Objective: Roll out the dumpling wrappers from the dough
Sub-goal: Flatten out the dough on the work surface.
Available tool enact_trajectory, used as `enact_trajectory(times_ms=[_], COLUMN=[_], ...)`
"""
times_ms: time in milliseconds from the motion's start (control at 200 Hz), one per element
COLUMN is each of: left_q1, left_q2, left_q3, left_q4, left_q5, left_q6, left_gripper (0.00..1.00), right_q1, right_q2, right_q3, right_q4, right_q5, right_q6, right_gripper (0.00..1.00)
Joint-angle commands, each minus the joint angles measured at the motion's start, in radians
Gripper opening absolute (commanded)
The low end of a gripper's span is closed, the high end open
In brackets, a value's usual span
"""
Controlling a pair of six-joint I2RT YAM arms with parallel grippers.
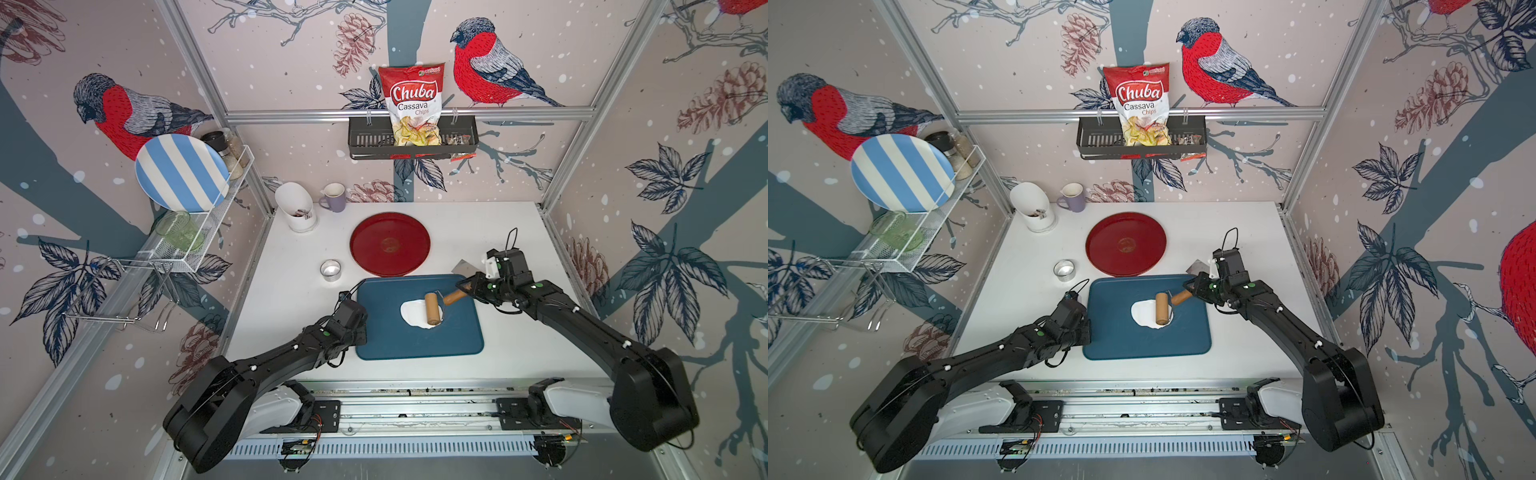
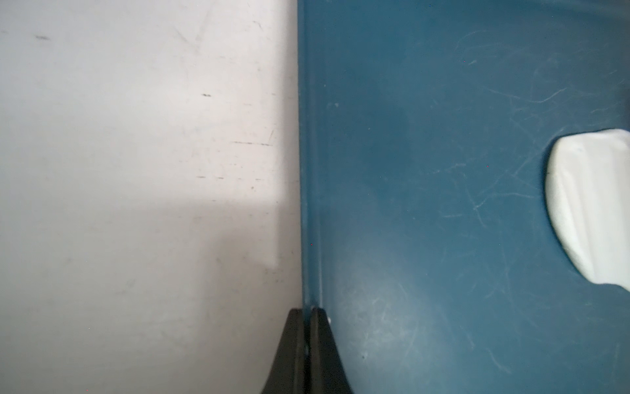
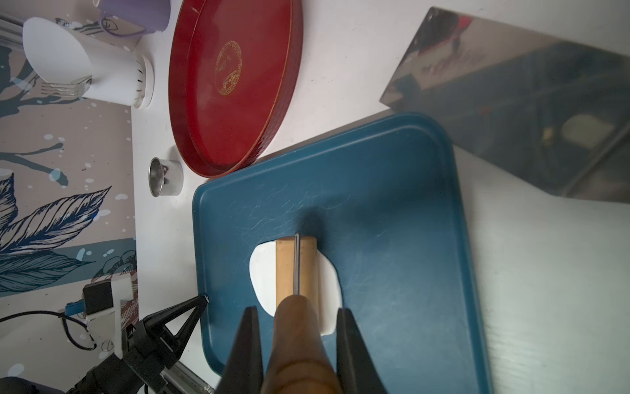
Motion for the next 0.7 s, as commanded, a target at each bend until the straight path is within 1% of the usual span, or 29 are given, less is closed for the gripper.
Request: enact_trajectory(times_ms=[0,190,280,355,485,660,695], left_q1=[0.005,0.006,0.005,0.005,0.006,0.006,0.006], left_q2=[0.006,0.001,-0.002,-0.001,0.003,0.002,0.002], left_q3=[-0.002,-0.005,-0.005,-0.005,-0.005,-0.006,-0.006], left_q4=[-0.046,-0.042,-0.043,-0.043,-0.040,-0.041,-0.042], left_q5=[-0.027,-0.025,-0.023,-0.023,-0.020,-0.020,-0.020], left_q6=[0.002,0.003,0.003,0.006,0.005,0.003,0.003], left_gripper=[0.00,0.00,0.00,0.00,0.00,0.00,0.00], right_q1=[-0.032,-0.026,0.012,0.062,0.138,0.174,0.181], right_q2=[-0.060,-0.159,-0.185,-0.184,-0.121,0.021,0.068], right_q3=[-0.032,-0.005,0.022,0.050,0.110,0.182,0.193], right_q4=[-0.153,-0.142,-0.100,-0.059,-0.005,0.046,0.048], right_q5=[0.072,0.058,0.053,0.077,0.113,0.072,0.069], right_q6=[-0.057,-0.050,-0.029,-0.012,0.013,0.054,0.059], right_gripper=[0.00,0.00,0.00,0.00,0.00,0.00,0.00])
